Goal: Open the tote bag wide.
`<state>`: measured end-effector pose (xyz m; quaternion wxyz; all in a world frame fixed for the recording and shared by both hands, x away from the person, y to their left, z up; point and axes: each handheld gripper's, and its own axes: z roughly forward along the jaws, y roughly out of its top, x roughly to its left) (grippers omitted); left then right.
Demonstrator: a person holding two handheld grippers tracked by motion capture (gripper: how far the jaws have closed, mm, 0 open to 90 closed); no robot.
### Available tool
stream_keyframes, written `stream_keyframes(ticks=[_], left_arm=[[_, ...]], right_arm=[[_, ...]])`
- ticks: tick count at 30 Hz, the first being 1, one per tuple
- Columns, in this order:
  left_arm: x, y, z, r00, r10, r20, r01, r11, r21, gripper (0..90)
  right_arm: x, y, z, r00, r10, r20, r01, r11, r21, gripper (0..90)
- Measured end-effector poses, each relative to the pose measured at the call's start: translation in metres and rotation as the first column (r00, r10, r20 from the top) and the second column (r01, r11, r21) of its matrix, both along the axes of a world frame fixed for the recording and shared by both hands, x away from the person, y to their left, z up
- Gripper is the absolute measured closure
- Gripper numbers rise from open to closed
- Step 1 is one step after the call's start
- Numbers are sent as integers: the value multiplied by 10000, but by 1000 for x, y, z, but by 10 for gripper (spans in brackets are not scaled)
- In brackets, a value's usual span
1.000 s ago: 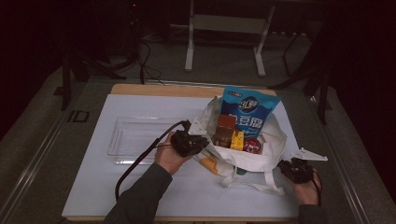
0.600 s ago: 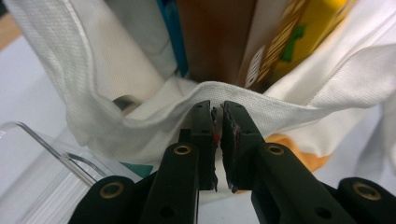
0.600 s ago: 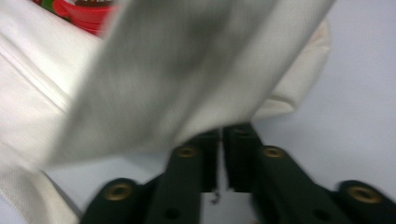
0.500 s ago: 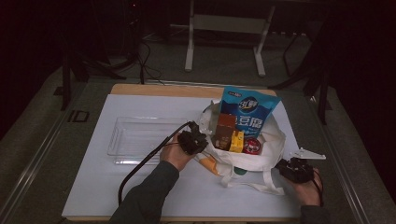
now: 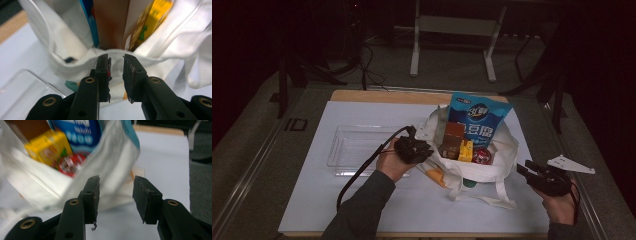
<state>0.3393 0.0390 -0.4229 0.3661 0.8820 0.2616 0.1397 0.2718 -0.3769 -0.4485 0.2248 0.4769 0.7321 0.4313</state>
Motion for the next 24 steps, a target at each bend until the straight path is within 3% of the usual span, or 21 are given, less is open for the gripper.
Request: stream_keyframes(ticks=[2,5,11,15,24], left_arm=[[-2,5,9,9997,57,216,-51,9996,-293,746],[-3,11,20,9972,292,682,-270,9991,-323,729],[4,19,30,9911,827,1039,-761,9949,-663,697],[10,19,30,9887,1013,1104,-956,9938,-562,684],[22,12,22,9860,1332,1003,-1329,9911,-93,716]], right_arm=[[0,2,7,9997,69,250,-72,9999,119,560],[3,6,17,9984,255,514,-259,9996,60,563],[14,19,31,9963,392,762,-359,9984,-436,613],[23,25,35,9960,223,863,-142,9955,-932,628],[39,26,37,9966,79,819,-4,9958,-917,702]])
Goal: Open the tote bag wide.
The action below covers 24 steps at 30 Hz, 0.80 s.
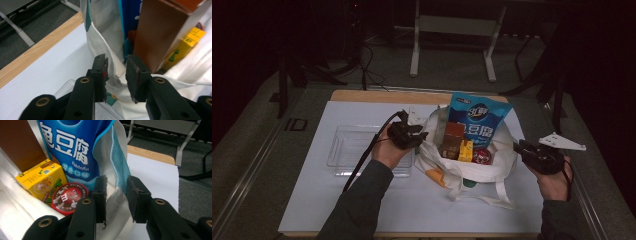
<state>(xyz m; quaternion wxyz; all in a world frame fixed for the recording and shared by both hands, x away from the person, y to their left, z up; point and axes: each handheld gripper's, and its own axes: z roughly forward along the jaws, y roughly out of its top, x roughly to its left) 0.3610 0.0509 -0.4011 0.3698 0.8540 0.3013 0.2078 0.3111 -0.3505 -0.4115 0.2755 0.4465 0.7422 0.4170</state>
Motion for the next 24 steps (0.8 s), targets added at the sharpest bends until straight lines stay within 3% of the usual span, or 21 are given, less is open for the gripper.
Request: stream_keyframes(ticks=[6,11,13,18,24], left_arm=[[10,-9,-6,9994,273,-189,-271,9995,130,826],[18,-12,-11,9980,401,-497,-398,9992,85,850],[23,-15,-14,9972,434,-611,-414,9986,326,853],[30,-26,-18,9964,432,-723,-371,9958,838,858],[39,-33,-26,9935,542,-999,-418,9916,1227,862]], right_arm=[[12,5,0,9999,151,-42,-152,9996,-245,759],[20,8,-3,9998,157,-115,-161,9989,-432,802],[24,9,-6,9996,155,-228,-166,9986,-506,822],[38,14,-19,9972,219,-713,-254,9985,-478,828],[54,13,-44,9888,-89,-1487,33,9993,-382,832]])
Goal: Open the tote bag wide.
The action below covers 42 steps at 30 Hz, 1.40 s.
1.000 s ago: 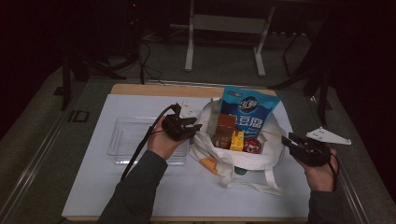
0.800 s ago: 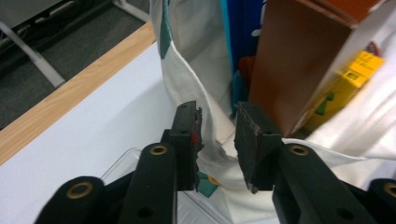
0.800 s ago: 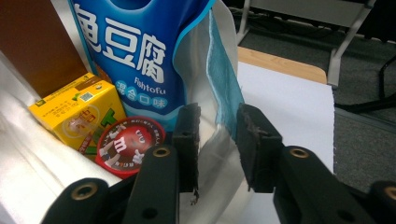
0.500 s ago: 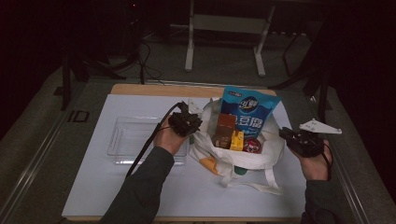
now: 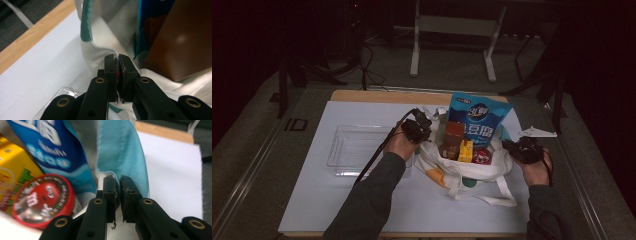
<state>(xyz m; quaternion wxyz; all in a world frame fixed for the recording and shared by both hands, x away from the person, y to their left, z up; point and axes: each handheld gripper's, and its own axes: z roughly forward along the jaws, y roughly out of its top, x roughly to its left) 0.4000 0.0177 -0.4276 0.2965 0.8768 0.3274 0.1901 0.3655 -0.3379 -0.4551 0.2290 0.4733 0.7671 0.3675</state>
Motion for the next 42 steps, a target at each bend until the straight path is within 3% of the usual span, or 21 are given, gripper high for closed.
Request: stream_keyframes(ticks=[7,16,18,20,24,29,32,36,38,42], left_arm=[[6,-3,-8,9995,100,-304,-97,9999,114,867],[8,-10,-22,9977,51,-669,-17,9987,509,861],[8,-9,-21,9975,48,-704,-22,9993,368,855],[8,-6,-20,9968,6,-794,-2,10000,50,835],[5,2,-17,9967,-248,-769,221,9991,-357,783],[-1,13,-12,9966,-648,-518,619,9966,-544,729],[-4,15,-9,9967,-725,-375,699,9954,-657,701],[-8,17,-4,9959,-872,-229,847,9920,-940,673],[-11,17,0,9956,-932,-102,914,9890,-1161,666],[-15,17,6,9946,-1033,87,1036,9859,-1317,629]], right_arm=[[3,-12,-21,9979,-288,-577,325,9975,632,835],[4,-10,-29,9964,-440,-727,470,9981,393,835],[3,-9,-27,9962,-490,-721,515,9981,332,833],[0,-6,-24,9972,-511,-553,523,9984,196,824],[-11,-6,-20,9985,-539,-132,545,9972,514,772],[-49,-6,-12,9920,-537,1139,457,9963,725,682],[-65,-8,-7,9867,-577,1518,452,9954,850,664],[-76,-7,-8,9854,-365,1661,192,9943,1046,660],[-75,-6,-10,9879,-198,1540,57,9958,912,656],[-74,-4,-19,9915,-279,1270,129,9931,1170,655]])
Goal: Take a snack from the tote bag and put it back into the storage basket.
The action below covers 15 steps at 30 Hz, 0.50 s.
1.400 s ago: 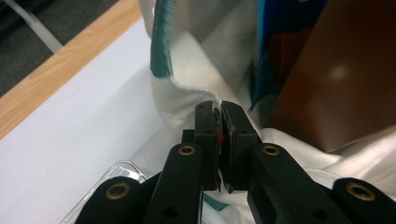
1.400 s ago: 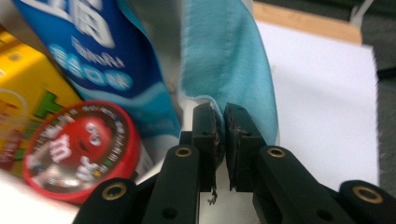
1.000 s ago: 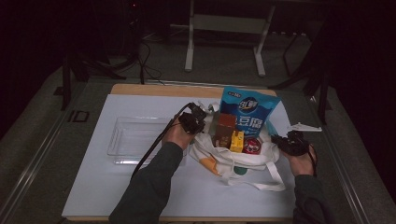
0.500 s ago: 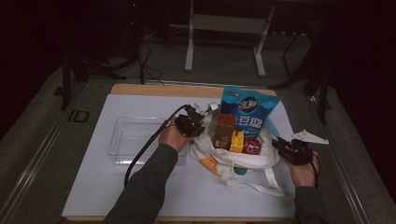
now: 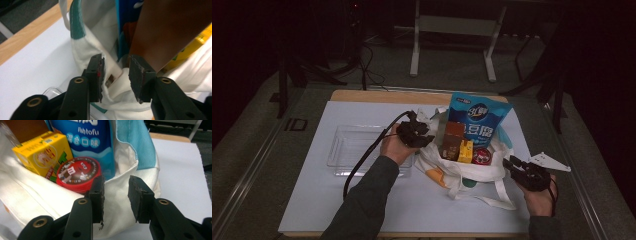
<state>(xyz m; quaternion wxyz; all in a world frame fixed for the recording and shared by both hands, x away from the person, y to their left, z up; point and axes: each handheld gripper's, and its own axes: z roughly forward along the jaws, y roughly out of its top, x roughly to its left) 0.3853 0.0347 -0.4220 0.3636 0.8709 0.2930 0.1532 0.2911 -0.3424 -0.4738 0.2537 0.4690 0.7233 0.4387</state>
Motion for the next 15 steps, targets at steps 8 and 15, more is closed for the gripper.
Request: stream_keyframes(ticks=[8,15], left_arm=[[-11,3,15,9975,-605,362,622,9970,-465,593],[-10,15,26,9895,-1410,316,1445,9702,-1945,623]], right_arm=[[2,4,-8,9997,15,-229,-17,9999,-101,647],[5,6,-16,9987,85,-495,-96,9997,-228,645]])
